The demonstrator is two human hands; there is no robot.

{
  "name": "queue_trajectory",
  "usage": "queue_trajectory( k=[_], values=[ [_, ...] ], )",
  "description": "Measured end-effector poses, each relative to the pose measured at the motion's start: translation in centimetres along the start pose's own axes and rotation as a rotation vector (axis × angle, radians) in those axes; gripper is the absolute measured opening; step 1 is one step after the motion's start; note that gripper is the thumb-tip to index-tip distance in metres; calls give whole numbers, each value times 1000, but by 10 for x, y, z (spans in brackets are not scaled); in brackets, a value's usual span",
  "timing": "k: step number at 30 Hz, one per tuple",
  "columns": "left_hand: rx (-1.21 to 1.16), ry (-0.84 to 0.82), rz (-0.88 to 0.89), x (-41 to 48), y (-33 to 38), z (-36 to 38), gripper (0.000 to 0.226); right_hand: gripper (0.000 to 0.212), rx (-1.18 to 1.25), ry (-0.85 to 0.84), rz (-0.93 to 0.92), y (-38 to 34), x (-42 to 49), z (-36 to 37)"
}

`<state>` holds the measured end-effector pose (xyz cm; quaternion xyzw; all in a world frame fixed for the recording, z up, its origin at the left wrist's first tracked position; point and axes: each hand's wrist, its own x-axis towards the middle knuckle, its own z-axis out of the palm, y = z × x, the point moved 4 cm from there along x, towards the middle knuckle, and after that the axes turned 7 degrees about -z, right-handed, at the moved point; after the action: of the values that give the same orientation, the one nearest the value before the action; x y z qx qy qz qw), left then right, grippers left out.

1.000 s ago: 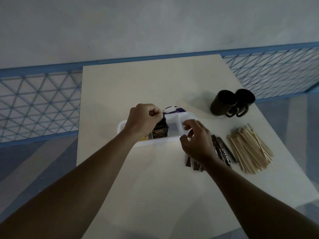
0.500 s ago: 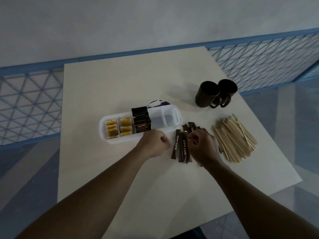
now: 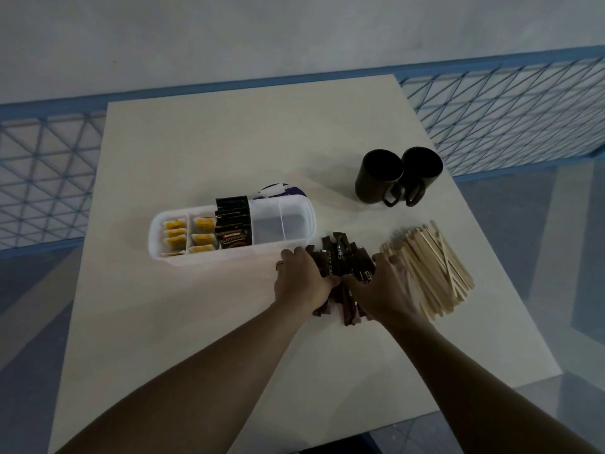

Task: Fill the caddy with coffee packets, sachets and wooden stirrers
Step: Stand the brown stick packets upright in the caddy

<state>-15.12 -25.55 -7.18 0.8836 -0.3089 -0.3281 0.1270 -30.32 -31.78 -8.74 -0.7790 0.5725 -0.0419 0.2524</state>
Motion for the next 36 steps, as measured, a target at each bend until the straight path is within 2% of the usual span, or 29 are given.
queue_trajectory(
  k=[7, 12, 16, 24, 36],
  values=[
    [13, 35, -66, -1, 5, 9, 62, 51, 75, -104, 13, 1, 9, 2],
    [-9, 83, -62, 5, -2, 10, 38, 36, 185, -184, 46, 0, 11, -1],
    [7, 93, -32, 3, -6, 9, 24, 28, 240, -187, 28, -2, 12, -1],
    [24, -14, 49, 0, -9, 9, 31, 21, 185, -131, -44, -6, 9, 7],
    [11, -145, 54, 5, -15, -4, 21, 16, 156, -79, -10, -15, 11, -2]
  ],
)
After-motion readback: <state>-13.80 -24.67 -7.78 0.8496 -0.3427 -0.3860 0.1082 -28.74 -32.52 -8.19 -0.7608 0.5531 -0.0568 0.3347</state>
